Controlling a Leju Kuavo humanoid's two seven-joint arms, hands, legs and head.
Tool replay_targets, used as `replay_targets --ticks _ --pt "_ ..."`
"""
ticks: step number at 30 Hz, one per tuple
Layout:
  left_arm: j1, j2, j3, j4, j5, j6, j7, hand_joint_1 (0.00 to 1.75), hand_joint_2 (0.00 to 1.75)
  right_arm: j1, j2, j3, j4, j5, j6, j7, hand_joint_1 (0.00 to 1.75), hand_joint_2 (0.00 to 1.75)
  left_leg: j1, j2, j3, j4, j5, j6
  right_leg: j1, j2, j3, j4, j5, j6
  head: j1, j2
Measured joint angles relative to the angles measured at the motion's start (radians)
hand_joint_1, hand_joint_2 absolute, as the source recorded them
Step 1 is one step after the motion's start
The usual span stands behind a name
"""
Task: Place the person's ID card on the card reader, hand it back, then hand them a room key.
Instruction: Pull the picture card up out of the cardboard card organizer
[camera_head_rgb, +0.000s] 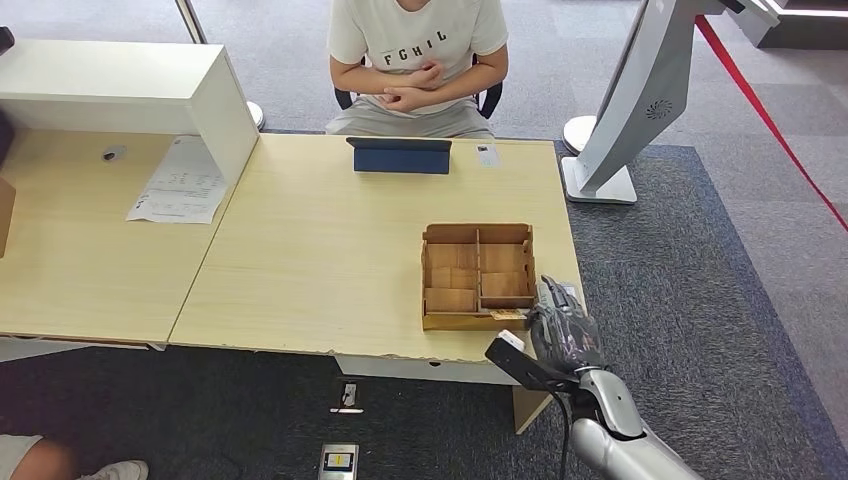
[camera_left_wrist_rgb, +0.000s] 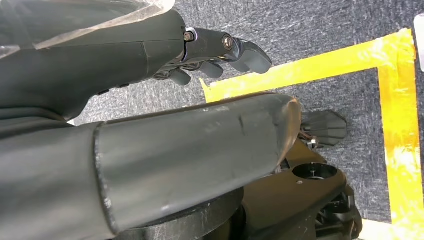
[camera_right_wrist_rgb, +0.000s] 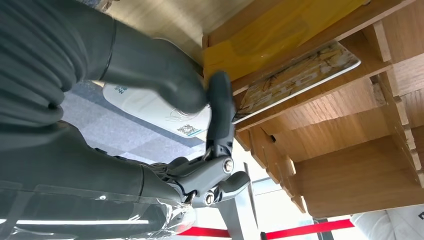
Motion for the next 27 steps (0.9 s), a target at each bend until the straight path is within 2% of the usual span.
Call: replay_targets --ticks 18,22,27 --pt "0.002 0.0 0.0 0.0 0.001 0.0 0.001 0.0 0.0 0.003 -0.006 0.001 -0.033 -0.005 0.012 -0.003 0.0 0.0 0.0 0.0 0.0 0.0 0.0 0.0 0.0 0.0 0.0 0.0 0.0 0.0 0.0 0.0" --pt "0.002 0.0 0.0 0.0 0.002 0.001 0.001 0.0 0.0 0.003 -0.006 0.001 -0.033 -0.008 0.015 -0.01 0.0 1.75 0.0 0.0 0.0 0.0 0.0 0.0 0.0 0.0 0.0 0.0 0.0 0.0 0.0 0.0" --pt "0.002 0.0 0.0 0.0 0.003 0.004 0.001 0.0 0.0 0.003 -0.006 0.001 -0.033 -0.012 0.013 -0.018 0.0 1.75 0.0 0.0 0.0 0.0 0.0 0.0 0.0 0.0 0.0 0.0 0.0 0.0 0.0 0.0"
